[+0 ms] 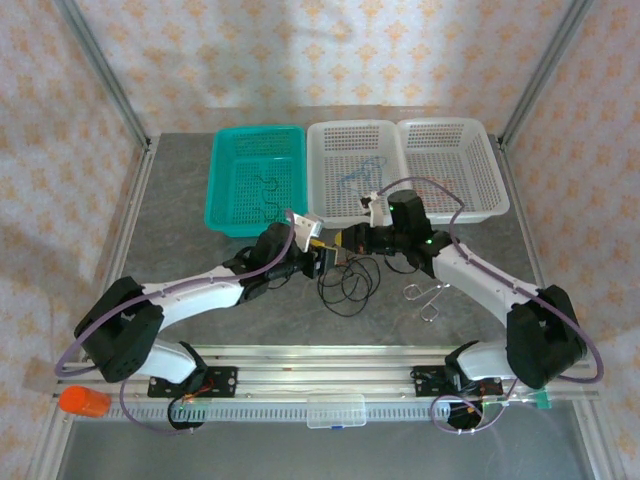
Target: Untangle the cables
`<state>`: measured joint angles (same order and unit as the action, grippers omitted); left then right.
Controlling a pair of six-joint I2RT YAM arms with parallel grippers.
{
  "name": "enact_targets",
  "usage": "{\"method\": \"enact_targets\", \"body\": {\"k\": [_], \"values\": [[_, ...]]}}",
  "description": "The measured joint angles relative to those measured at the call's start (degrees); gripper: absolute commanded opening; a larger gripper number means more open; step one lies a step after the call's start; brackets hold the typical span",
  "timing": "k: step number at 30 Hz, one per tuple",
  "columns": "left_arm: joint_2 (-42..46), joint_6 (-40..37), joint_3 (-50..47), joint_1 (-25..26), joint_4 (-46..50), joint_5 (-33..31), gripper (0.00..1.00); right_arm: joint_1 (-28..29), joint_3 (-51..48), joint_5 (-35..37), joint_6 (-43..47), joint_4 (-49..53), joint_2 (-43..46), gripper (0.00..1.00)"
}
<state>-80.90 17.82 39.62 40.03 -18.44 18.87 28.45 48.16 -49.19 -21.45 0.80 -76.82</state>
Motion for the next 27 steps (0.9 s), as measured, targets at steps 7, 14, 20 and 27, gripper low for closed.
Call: {"method": "enact_targets", "body": {"k": [7, 14, 20, 27], "values": [[-0.8, 0.0, 0.0, 0.0, 0.0, 0.0, 0.35, 0.0, 0.2, -0.4, 0.0, 0.0, 0.0, 0.00], [-2.1, 0.1, 0.1, 0.0, -0.3, 0.3, 0.25, 0.0, 0.3, -0.8, 0.0, 0.0, -0.3, 0.00], [-2.7, 0.2, 0.1, 0.1, -0.8, 0.6, 0.21, 0.0, 0.3, -1.1, -0.7, -0.1, -0.4, 0.00], [-4.6, 0.3, 0.9, 0.1, -2.2, 2.0, 0.18, 0.0, 0.3, -1.4, -1.3, -0.5, -0.4, 0.00]]}}
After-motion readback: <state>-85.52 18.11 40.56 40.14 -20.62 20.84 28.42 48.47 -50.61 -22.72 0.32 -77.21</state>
